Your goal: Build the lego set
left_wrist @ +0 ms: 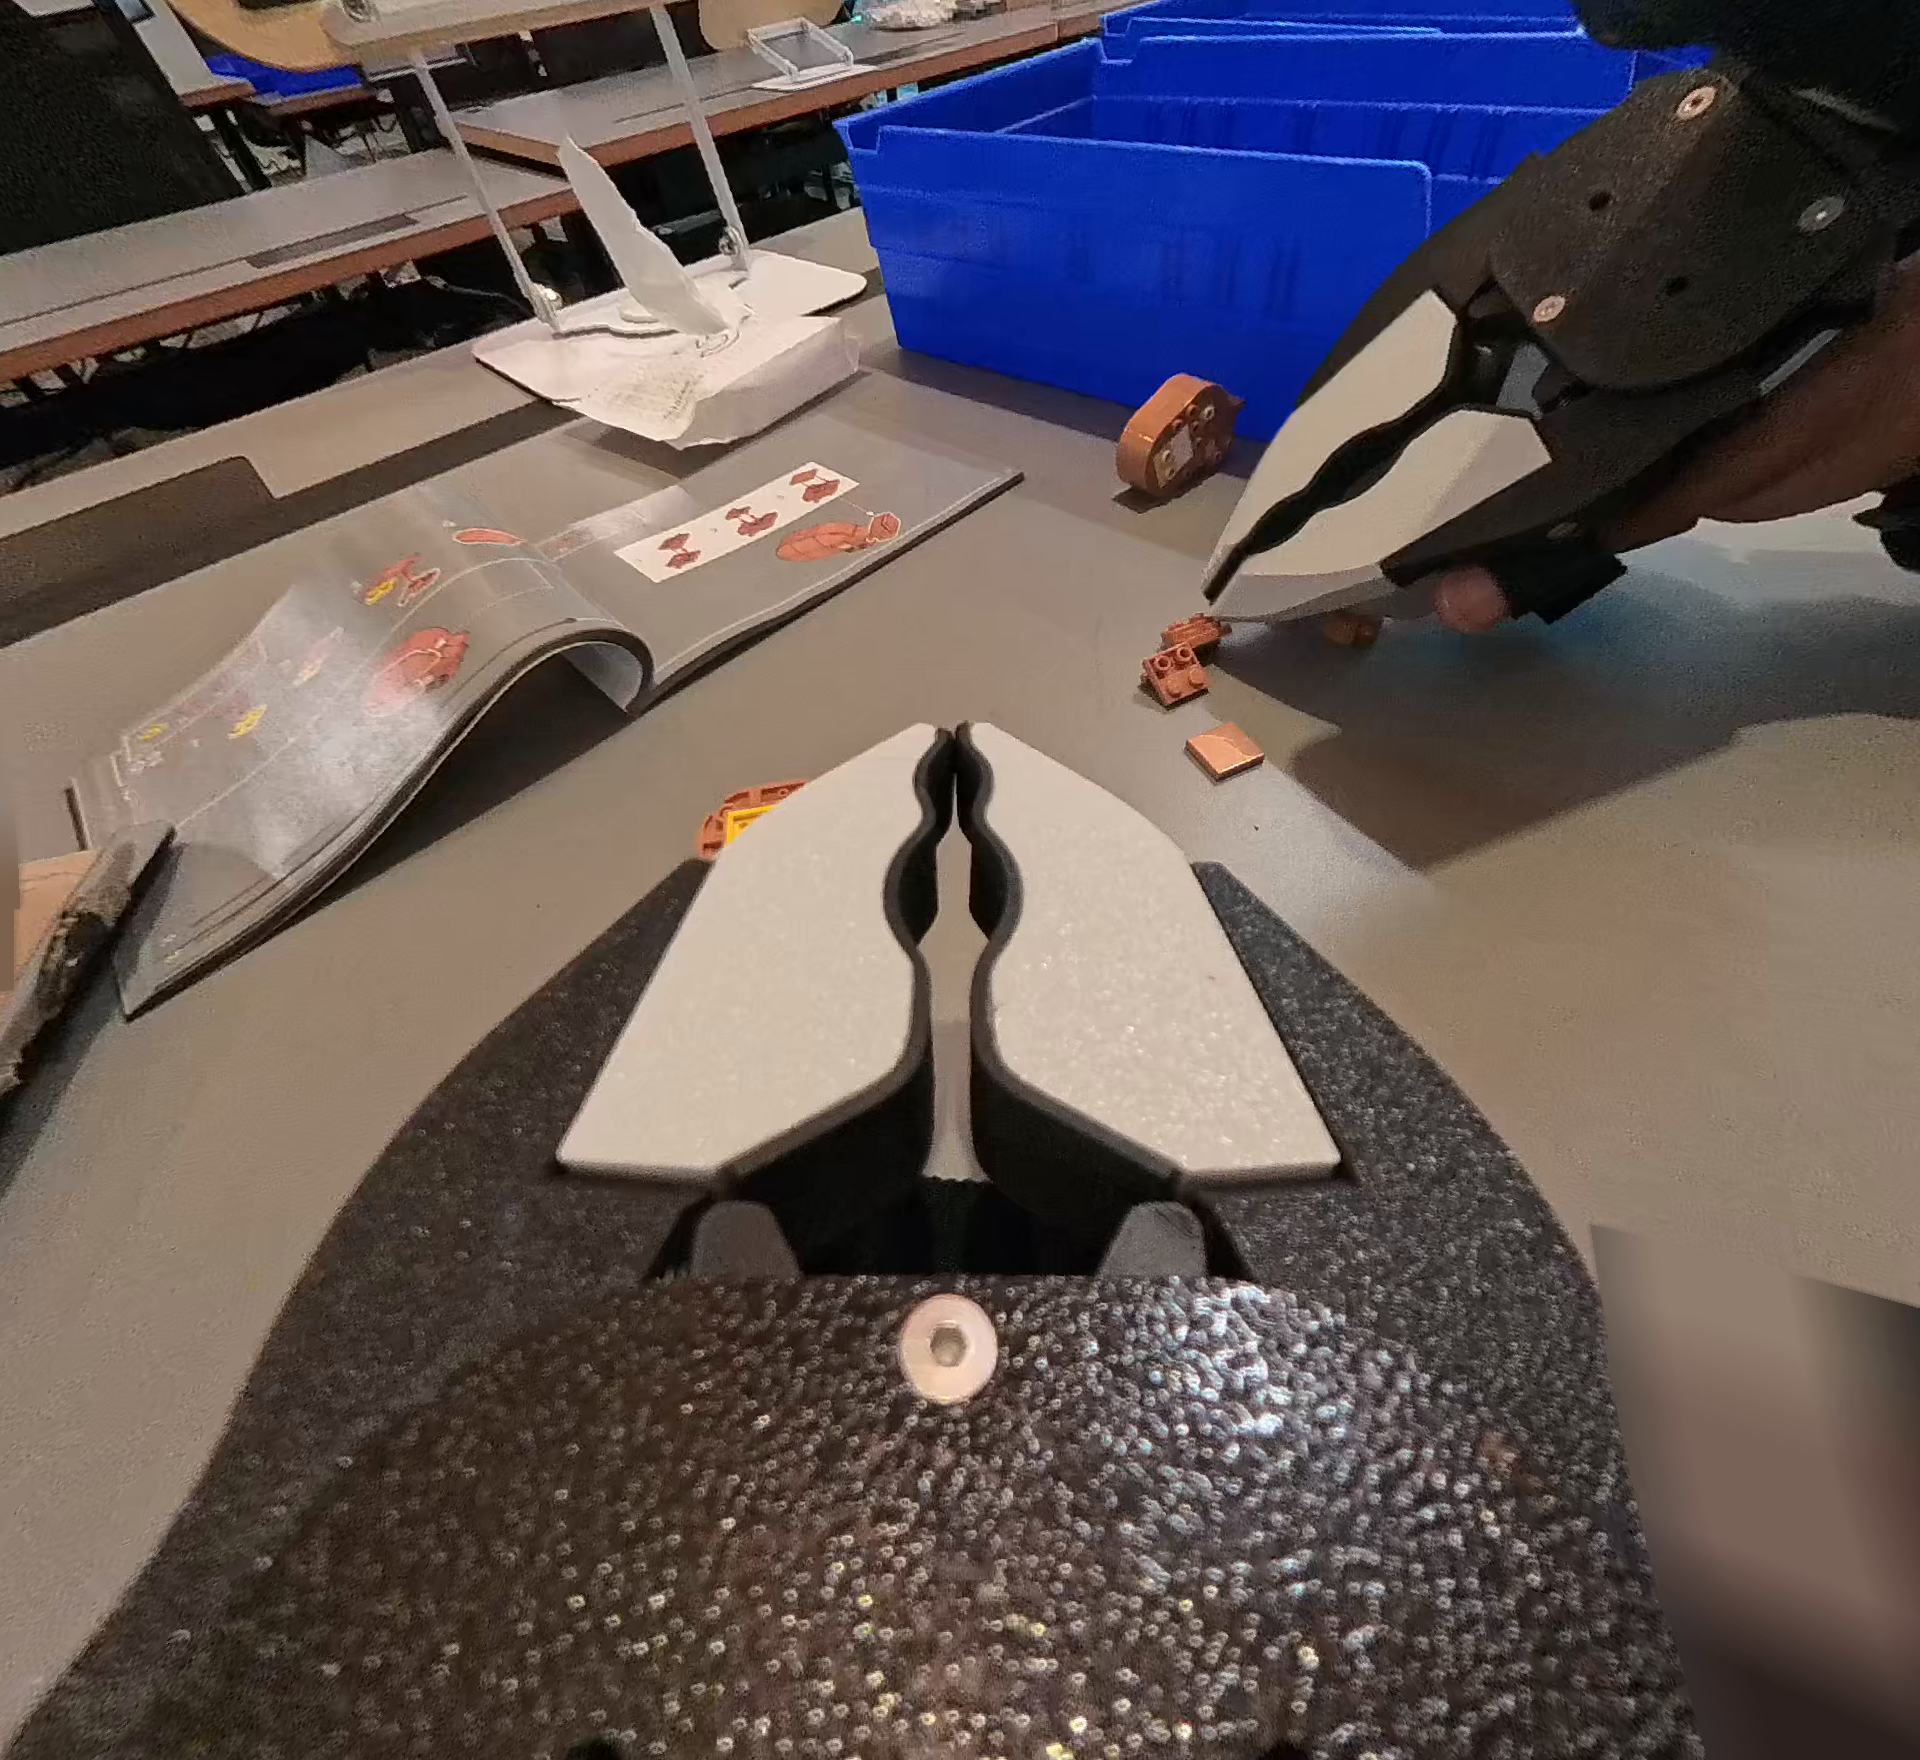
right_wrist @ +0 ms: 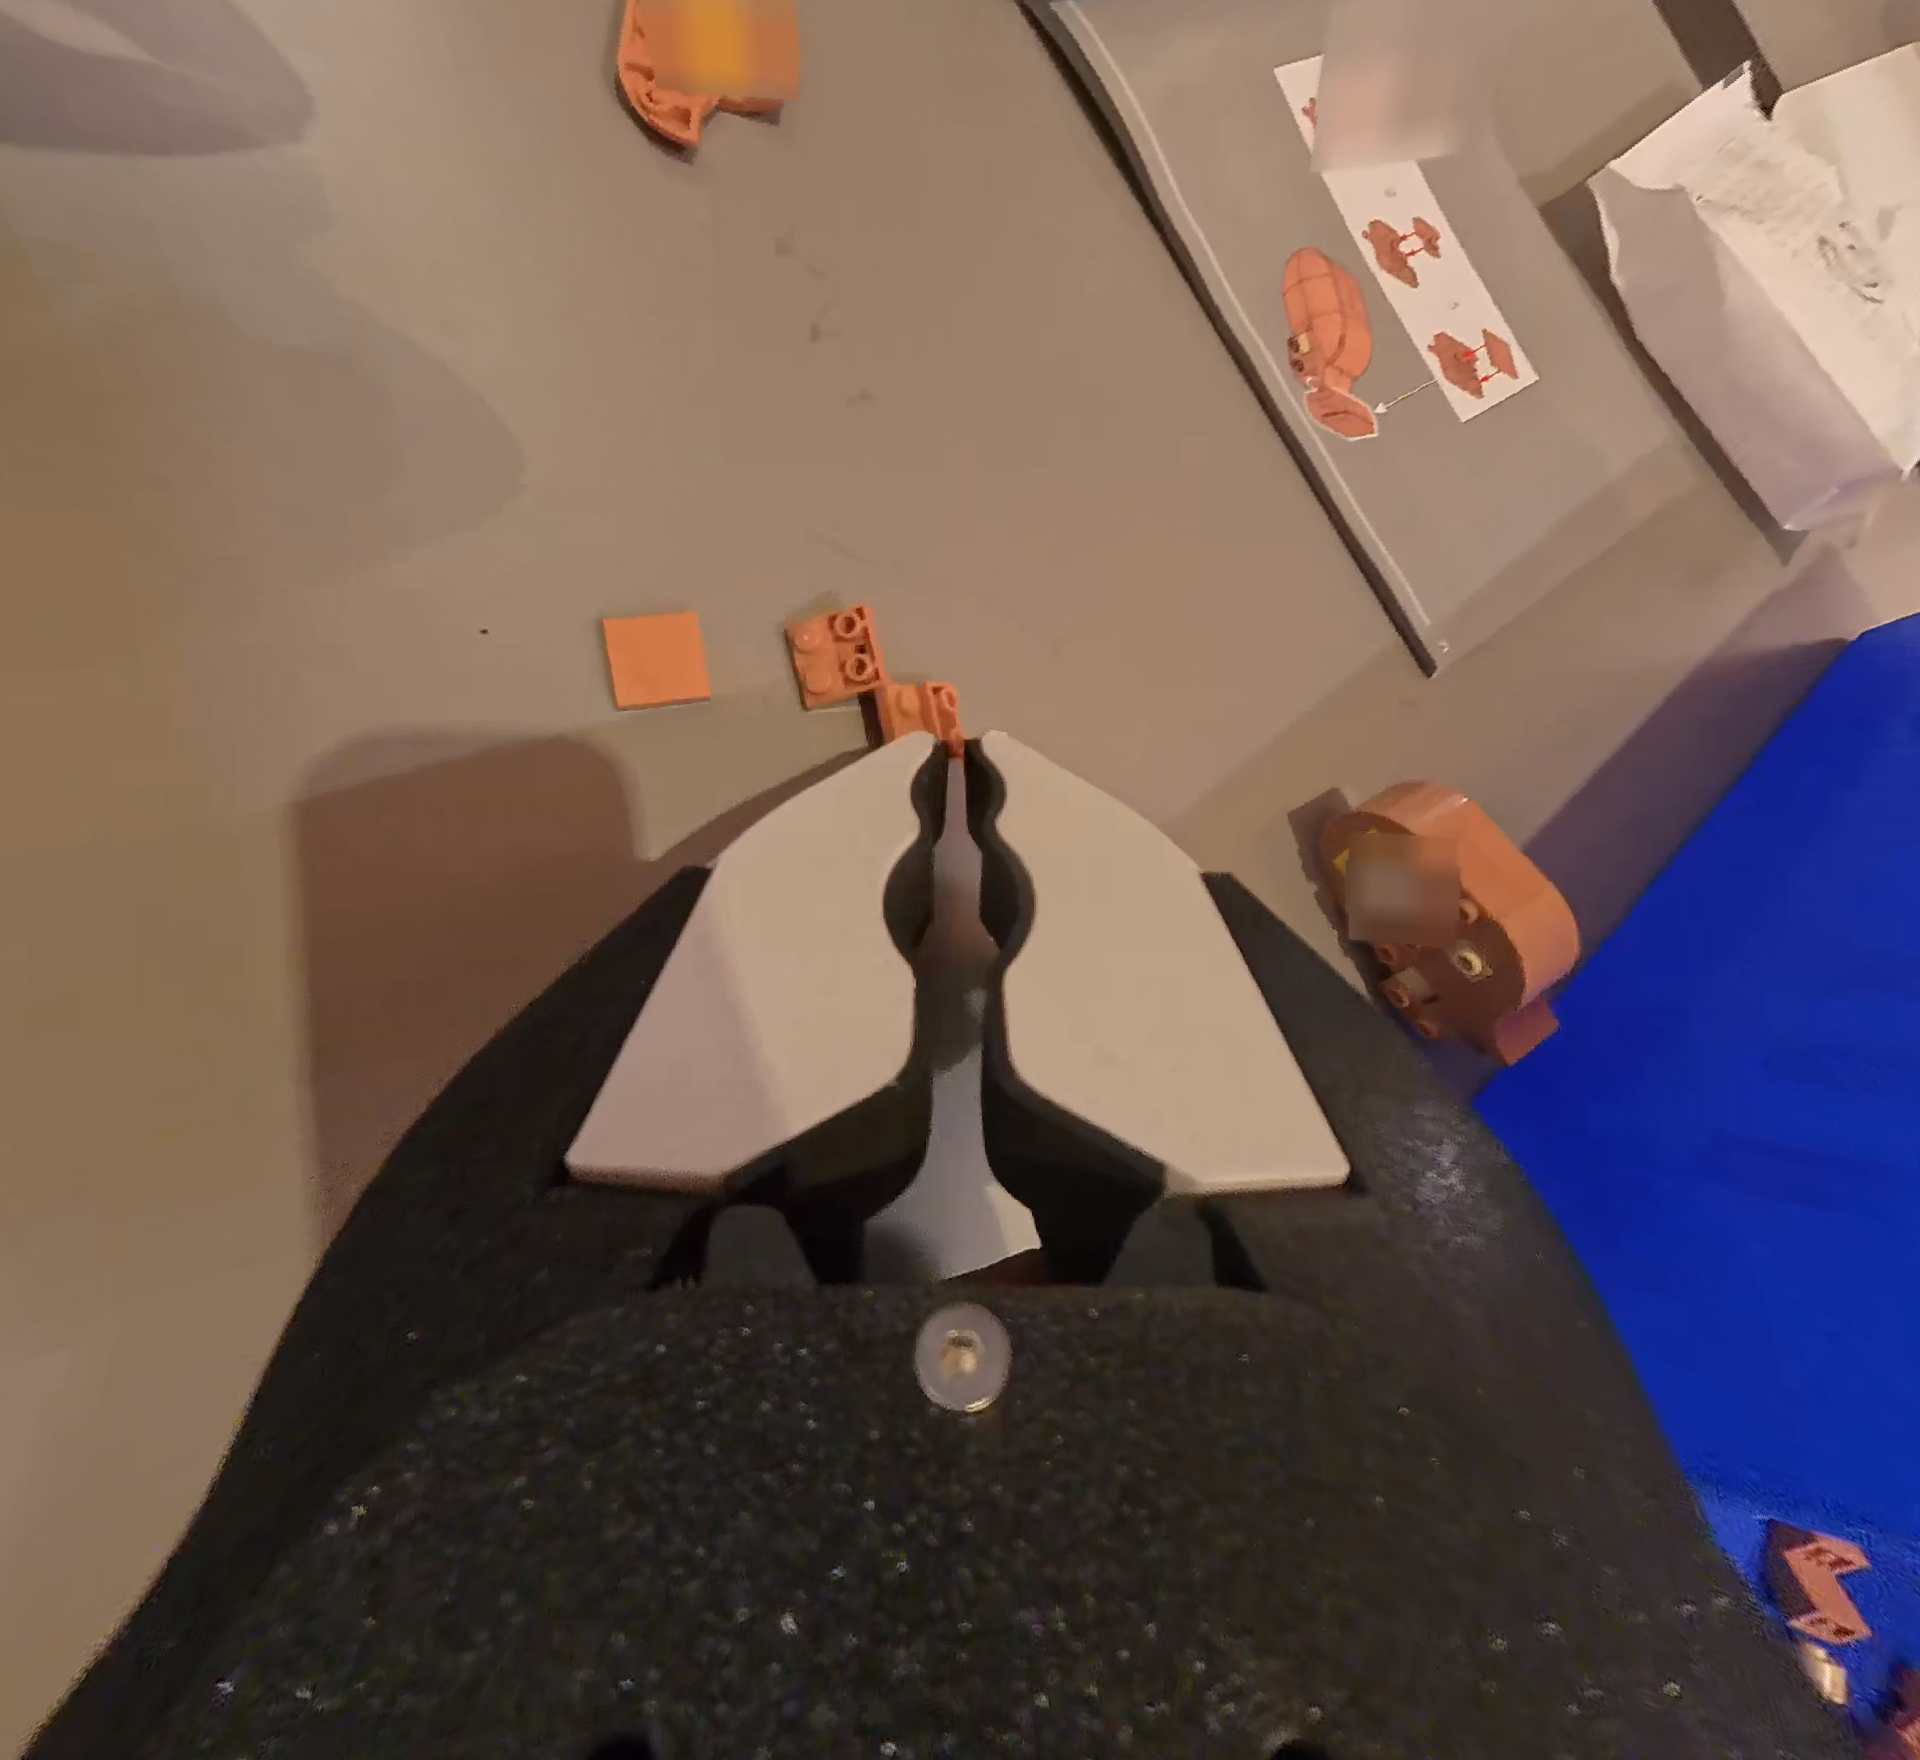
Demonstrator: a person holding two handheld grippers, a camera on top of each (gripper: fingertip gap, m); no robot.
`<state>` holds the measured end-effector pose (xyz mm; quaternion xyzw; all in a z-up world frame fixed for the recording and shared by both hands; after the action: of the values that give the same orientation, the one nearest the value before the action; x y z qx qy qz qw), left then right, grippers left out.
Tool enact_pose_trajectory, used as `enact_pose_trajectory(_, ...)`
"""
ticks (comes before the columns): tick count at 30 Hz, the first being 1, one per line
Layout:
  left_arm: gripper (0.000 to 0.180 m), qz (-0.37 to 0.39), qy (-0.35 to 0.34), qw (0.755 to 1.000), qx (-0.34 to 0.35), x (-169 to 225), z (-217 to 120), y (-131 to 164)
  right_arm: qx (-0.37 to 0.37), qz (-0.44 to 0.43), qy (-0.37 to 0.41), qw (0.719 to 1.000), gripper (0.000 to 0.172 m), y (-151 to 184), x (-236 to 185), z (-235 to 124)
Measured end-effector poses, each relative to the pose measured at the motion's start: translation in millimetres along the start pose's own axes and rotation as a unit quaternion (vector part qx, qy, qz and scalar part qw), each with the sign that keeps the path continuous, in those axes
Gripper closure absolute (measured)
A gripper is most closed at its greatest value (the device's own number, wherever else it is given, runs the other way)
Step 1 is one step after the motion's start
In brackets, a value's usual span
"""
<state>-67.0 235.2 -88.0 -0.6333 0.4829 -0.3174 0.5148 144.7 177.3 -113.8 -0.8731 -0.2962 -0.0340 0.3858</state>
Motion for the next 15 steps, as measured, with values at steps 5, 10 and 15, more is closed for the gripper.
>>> enact_pose_trajectory(5, 0.18, -0.008, 0.002, 1.0, 0.003, -1.4, -2.1, 0.3, 0.011, 0.027, -0.011, 1.0, 0.158, 5.1, 3.2, -9.0)
enact_pose_trajectory(10, 0.18, -0.013, 0.006, 1.0, 0.001, -2.0, -1.8, 0.5, 0.013, 0.034, -0.027, 0.999, 0.158, 6.9, 4.8, -18.4)
enact_pose_trajectory(15, 0.18, -0.012, 0.006, 1.0, -0.001, -1.8, -1.4, 0.7, -0.009, 0.007, -0.038, 0.999, 0.158, -1.5, 4.1, -7.5)
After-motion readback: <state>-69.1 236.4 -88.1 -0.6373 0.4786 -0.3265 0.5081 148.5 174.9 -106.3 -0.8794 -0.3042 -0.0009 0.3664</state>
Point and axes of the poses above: each gripper's, where its closed fingertips meet, z out along the fingers, y out of its underside, x = y × z across the jaws, the point moved 8 cm from there along -z, back along the fingers
